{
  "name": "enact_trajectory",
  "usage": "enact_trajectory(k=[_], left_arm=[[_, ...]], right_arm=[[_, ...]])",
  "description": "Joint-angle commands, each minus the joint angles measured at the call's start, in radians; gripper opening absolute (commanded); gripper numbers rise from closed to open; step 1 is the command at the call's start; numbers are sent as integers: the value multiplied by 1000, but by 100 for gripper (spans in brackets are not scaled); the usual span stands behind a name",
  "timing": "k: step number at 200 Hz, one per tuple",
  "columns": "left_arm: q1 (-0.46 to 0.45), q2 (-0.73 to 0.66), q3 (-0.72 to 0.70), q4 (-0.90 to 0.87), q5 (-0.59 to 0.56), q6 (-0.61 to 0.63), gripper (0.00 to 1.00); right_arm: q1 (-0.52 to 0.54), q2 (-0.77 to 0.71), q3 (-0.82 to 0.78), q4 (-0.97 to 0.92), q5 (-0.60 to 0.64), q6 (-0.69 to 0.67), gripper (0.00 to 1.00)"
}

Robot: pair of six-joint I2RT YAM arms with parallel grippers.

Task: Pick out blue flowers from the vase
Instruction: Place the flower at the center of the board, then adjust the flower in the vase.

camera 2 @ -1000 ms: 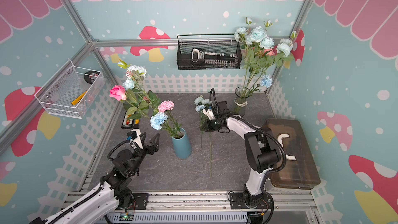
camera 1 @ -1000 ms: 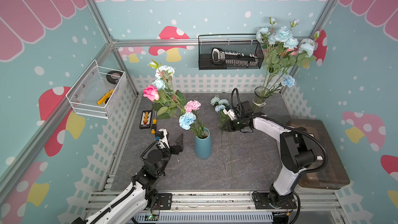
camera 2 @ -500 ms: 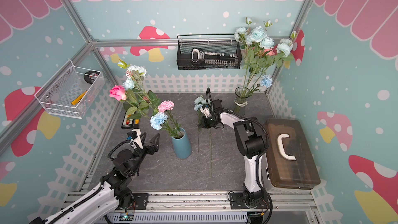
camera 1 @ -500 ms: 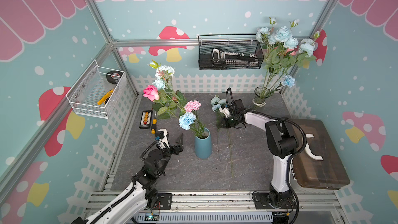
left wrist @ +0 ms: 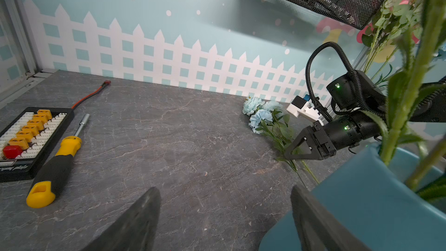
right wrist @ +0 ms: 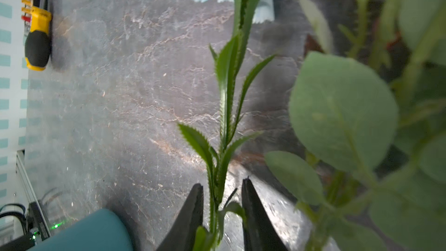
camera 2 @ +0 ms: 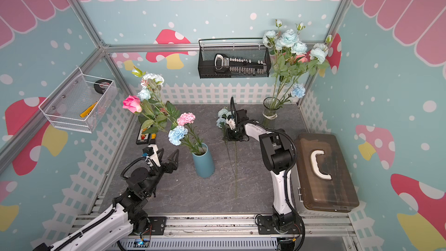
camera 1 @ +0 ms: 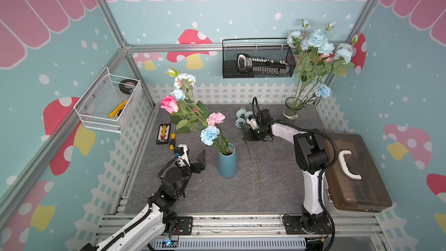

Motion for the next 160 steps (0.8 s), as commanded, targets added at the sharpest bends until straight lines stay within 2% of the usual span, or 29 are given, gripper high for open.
enact_trajectory(k=[1, 40, 69, 93, 133, 160], left_arm=[[5, -5, 11, 0, 10, -6, 85], [5, -2, 11, 0, 10, -6, 85], [4, -1, 13, 1, 12, -5, 85], [5, 1, 13, 1, 12, -3, 85], [5, -1, 13, 0, 13, -4, 85], [4, -1, 13, 0, 12, -4, 85]], right_arm=[[2, -95, -49, 14, 36, -5, 34], [2, -327, -214, 148, -15, 29, 41], [7, -521, -352, 257, -107, 25, 41], [28, -666, -471, 355, -132, 34, 40], [126, -814, -531, 370, -129, -14, 37], [235, -873, -542, 349, -67, -70, 35]])
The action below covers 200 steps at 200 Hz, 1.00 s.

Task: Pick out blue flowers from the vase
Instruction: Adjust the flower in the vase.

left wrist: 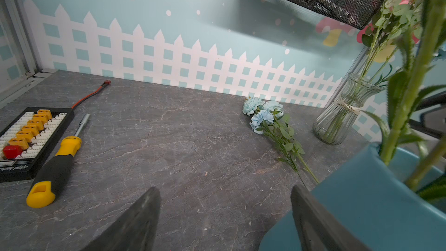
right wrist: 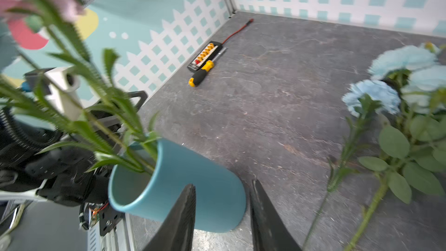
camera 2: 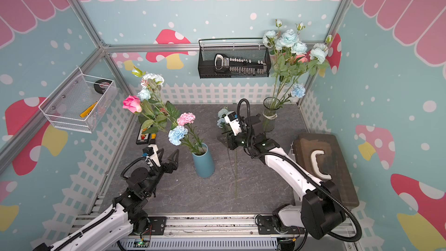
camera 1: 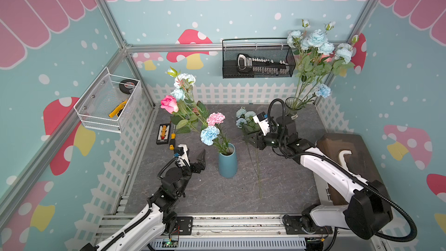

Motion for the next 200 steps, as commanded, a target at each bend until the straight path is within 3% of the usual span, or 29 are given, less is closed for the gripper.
enact_trajectory(k=[1, 76, 119, 143, 200], left_arm=[[5, -2, 13, 0, 12, -4, 85], [3, -29, 8, -7, 24, 2, 84], [-35, -202, 100, -243, 149, -36, 74], [-52, -255, 134, -311, 197, -52, 73], [-54, -91, 35, -141, 169, -68, 75]], right_arm=[[79, -53, -16, 14, 35, -70, 35], [246, -111, -85, 56, 207, -125, 35], [271, -121, -121, 102, 238, -119, 35], [278, -122, -135, 144, 234, -110, 35], [309, -75, -85, 135, 225, -133, 38]])
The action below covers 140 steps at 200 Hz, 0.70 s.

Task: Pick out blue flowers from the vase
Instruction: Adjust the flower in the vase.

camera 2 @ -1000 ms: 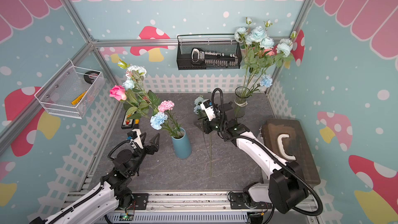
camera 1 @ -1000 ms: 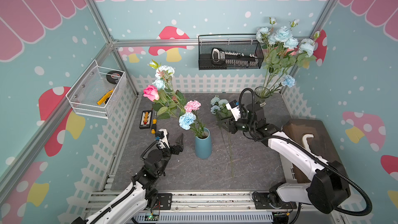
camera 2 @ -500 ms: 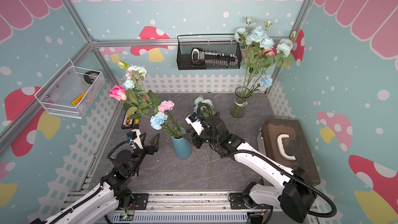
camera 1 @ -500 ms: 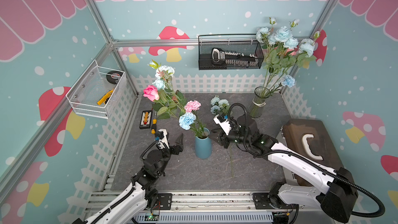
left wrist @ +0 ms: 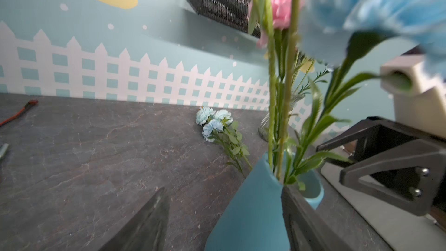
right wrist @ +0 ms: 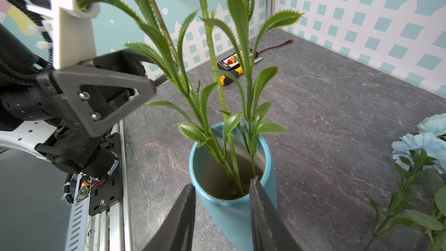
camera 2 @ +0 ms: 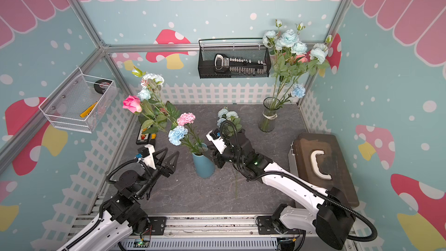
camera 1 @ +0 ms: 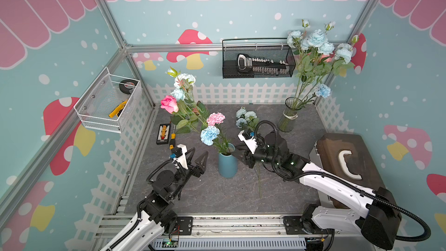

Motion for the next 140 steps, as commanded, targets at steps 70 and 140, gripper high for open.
enact_trajectory(k=[70, 140], left_arm=[[-5, 71, -59, 67, -21, -30, 75], [-5, 90, -52, 71, -13, -26, 76]], right_arm=[[53, 59, 89, -35, 29, -60, 39], [62, 168, 197, -72, 25, -73, 39]])
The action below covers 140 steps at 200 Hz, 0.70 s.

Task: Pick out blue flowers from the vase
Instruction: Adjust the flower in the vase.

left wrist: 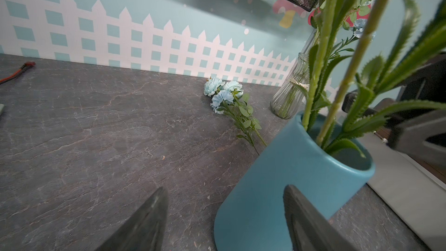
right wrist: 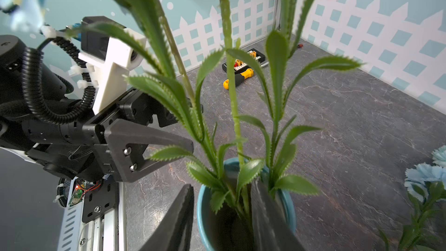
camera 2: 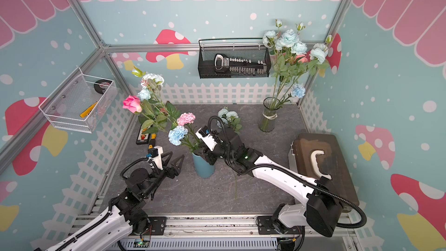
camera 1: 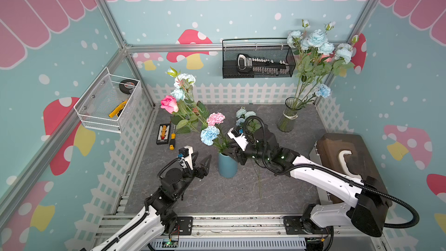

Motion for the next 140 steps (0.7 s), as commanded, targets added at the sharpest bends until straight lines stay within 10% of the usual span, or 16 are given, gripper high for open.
enact_trajectory(k=[1, 140], left_arm=[[-3, 2, -3, 20, -5, -11, 76], [-9, -125, 100, -158, 95, -4, 74]], right_arm=[[12, 26, 38, -22, -7, -26, 39], [23, 5, 74, -10, -25, -26, 10]])
